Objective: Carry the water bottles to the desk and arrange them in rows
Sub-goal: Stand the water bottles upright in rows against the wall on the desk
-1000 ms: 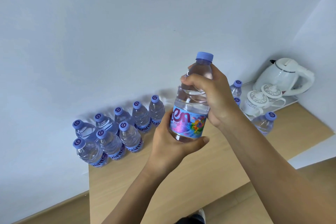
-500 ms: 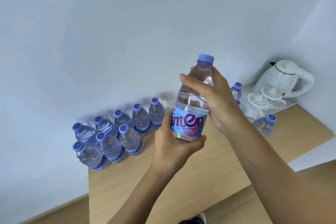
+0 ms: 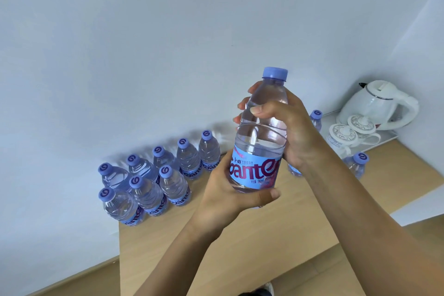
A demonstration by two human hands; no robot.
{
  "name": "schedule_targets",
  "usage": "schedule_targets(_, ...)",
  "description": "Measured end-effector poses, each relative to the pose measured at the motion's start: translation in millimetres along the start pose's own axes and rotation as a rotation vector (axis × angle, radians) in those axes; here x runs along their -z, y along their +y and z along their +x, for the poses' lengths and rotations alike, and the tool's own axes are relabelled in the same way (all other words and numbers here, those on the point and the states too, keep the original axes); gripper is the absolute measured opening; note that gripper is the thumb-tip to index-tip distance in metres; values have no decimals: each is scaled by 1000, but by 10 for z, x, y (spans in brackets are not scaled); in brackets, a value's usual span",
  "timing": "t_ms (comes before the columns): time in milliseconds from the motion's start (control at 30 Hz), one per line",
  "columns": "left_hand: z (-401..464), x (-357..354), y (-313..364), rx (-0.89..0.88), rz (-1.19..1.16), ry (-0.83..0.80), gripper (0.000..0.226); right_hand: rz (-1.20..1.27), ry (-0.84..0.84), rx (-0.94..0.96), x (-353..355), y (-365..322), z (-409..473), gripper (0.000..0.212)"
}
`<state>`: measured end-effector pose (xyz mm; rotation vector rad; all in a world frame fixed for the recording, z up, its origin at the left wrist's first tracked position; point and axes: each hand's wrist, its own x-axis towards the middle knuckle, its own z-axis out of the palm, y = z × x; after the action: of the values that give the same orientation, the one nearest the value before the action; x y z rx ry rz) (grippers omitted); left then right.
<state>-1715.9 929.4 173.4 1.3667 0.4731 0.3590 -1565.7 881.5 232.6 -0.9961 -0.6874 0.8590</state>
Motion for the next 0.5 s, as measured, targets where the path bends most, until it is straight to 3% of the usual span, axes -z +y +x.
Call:
schedule_targets(100, -20, -21, -29, -14, 16, 46, 51, -72, -6, 6, -21, 4, -5, 38)
schedule_targets(267, -20, -64, -38, -75, 35, 192, 48, -274, 185, 78, -129, 77, -69, 40)
schedule_targets(500, -47, -9, -49, -59, 14, 148, 52, -152, 197, 53, -199, 127, -51, 31)
